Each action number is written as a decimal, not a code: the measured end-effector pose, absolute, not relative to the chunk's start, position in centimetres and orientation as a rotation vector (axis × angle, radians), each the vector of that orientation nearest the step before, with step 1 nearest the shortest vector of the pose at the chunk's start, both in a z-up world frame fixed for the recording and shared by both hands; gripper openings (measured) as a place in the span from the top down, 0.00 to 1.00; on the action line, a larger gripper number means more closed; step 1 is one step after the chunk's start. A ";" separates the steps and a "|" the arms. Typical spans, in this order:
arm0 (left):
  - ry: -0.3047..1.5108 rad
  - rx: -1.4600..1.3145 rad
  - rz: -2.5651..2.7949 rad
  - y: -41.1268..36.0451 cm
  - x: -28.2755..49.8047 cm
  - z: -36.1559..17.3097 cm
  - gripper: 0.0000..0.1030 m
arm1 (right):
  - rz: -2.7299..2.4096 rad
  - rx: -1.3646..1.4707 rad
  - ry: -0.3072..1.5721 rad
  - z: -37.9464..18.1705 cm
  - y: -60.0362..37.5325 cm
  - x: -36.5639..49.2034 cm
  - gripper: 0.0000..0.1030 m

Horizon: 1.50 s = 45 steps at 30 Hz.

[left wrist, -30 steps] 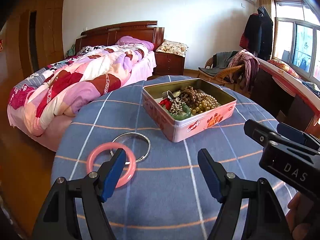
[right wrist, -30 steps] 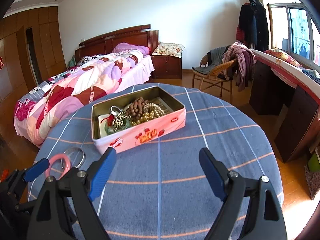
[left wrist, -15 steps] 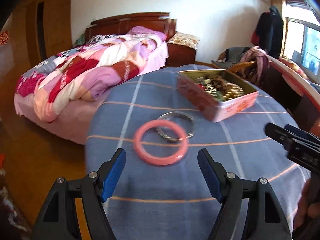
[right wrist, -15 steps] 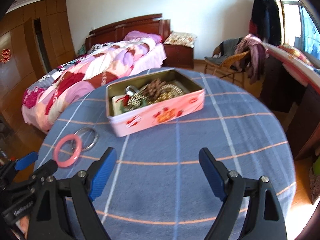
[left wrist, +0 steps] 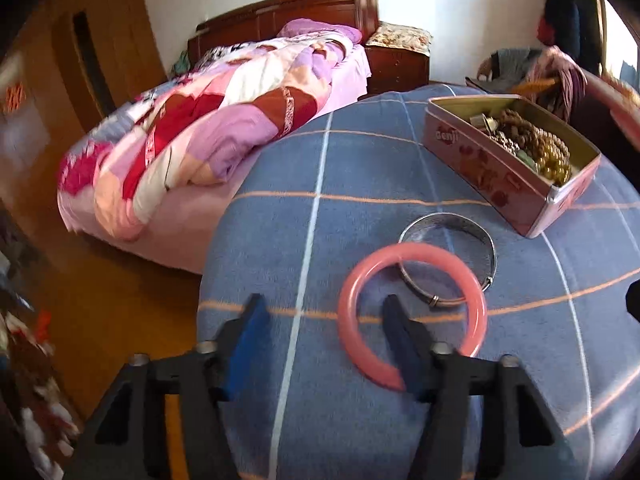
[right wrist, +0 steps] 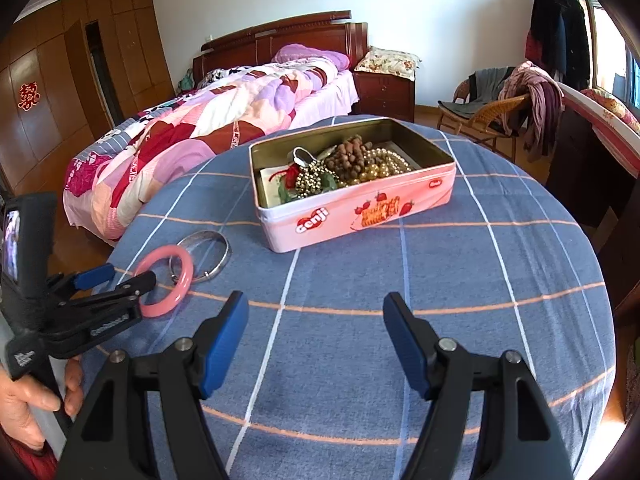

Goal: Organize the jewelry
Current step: 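Grasp the pink bangle rim with the left tool, then grasp the silver bangle with the right tool while the left tool holds the pink bangle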

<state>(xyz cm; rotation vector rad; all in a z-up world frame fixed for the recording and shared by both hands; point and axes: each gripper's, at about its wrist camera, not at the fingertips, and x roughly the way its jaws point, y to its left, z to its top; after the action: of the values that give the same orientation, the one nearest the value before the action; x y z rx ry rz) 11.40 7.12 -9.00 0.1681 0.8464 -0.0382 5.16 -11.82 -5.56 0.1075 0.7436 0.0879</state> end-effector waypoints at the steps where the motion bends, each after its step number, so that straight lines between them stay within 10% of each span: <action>1: 0.840 0.190 -0.033 6.9 11.5 -9.0 0.55 | 0.096 0.114 0.750 -5.7 -11.7 5.3 0.29; 6: 0.814 0.297 -0.071 5.9 11.4 -9.2 0.90 | 0.124 0.120 0.773 -6.2 -11.0 5.9 0.29; 25: 0.648 -0.040 -0.190 10.4 8.6 -4.3 0.91 | 0.298 0.204 0.871 -7.7 -7.2 10.9 0.44; 32: 0.617 -0.100 -0.165 12.2 8.5 -3.3 0.91 | 0.344 0.120 0.877 -8.0 -3.9 13.1 0.16; 41: 0.637 -0.112 -0.129 13.0 9.5 -4.1 0.91 | 0.288 -0.113 0.887 -9.4 -0.2 14.5 0.10; 45: 0.642 -0.117 -0.137 12.8 9.4 -4.2 0.91 | 0.284 -0.140 0.873 -9.1 -0.7 14.0 0.29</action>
<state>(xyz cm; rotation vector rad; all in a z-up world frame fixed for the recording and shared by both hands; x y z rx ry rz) 9.45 12.80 -4.15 -0.1172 0.6419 -0.1370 14.04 -0.71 -9.14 -0.1397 0.8732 0.2835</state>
